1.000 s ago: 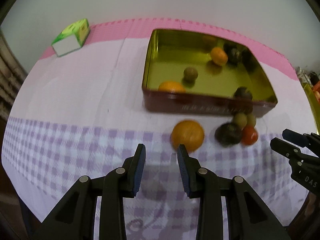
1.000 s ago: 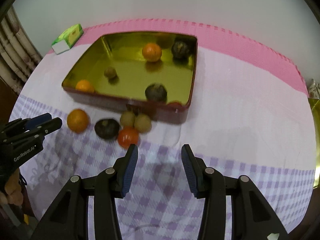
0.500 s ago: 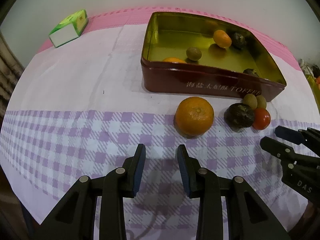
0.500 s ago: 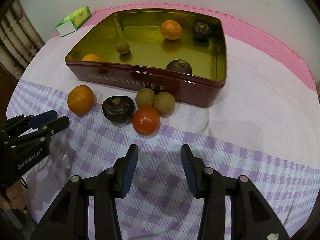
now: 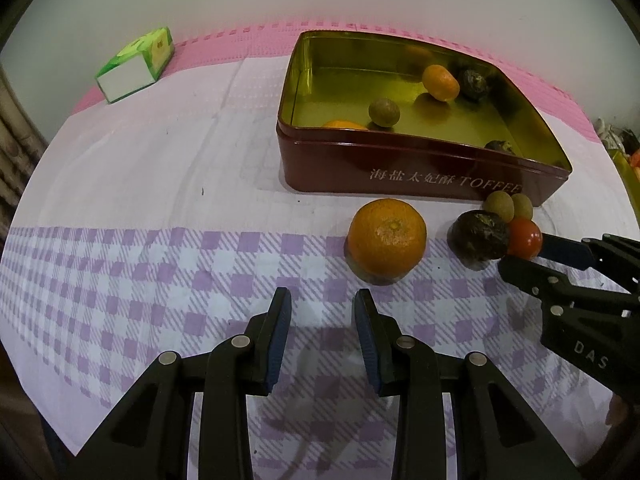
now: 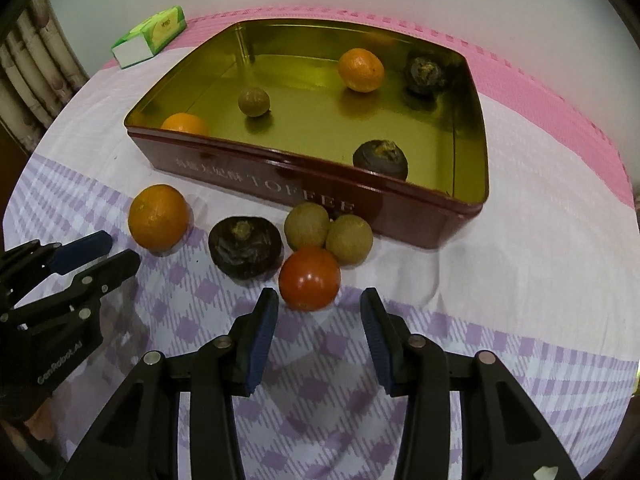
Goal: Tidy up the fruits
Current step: 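Grasp the red cherry tomato with the right tool, then grasp the orange with the left tool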
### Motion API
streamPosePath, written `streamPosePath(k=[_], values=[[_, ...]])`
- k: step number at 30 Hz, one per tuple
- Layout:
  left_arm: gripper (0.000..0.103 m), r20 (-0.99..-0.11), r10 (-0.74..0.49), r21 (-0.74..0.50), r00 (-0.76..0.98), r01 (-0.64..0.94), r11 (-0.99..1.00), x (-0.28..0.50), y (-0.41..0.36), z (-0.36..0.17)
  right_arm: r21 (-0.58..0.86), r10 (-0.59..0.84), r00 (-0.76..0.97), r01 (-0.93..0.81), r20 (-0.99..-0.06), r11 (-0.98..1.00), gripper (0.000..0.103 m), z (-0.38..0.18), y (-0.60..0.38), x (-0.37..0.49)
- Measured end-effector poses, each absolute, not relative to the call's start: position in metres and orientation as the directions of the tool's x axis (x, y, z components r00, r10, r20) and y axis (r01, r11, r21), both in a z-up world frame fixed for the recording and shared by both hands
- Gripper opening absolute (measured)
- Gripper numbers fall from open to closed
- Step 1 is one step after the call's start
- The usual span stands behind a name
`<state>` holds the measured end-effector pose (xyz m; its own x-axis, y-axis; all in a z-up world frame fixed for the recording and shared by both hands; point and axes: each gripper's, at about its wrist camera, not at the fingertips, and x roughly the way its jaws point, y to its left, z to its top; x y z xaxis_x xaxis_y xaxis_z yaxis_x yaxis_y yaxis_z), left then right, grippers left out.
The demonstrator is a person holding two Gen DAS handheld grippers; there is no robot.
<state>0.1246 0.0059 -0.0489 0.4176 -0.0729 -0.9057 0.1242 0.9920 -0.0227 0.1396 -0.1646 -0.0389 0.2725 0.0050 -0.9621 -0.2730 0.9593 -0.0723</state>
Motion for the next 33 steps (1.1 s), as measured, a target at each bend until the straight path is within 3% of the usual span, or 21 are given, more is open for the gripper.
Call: streamPosePath(k=[13, 33], values=[[0.035, -0.902, -0.076, -0.029, 0.425, 0.116, 0.993, 0.124, 0.007, -0.048, -0.077, 0.003, 0.289, -0.263, -0.957, 0.962, 0.028, -0.038, -0.16, 0.143], [0.041, -0.91, -0.106, -0.068, 0.402, 0.107, 0.992, 0.128, -0.004, -0.047, -0.071, -0.013, 0.284, -0.194, -0.959, 0.978, 0.027, -0.032, -0.191, 0.136]])
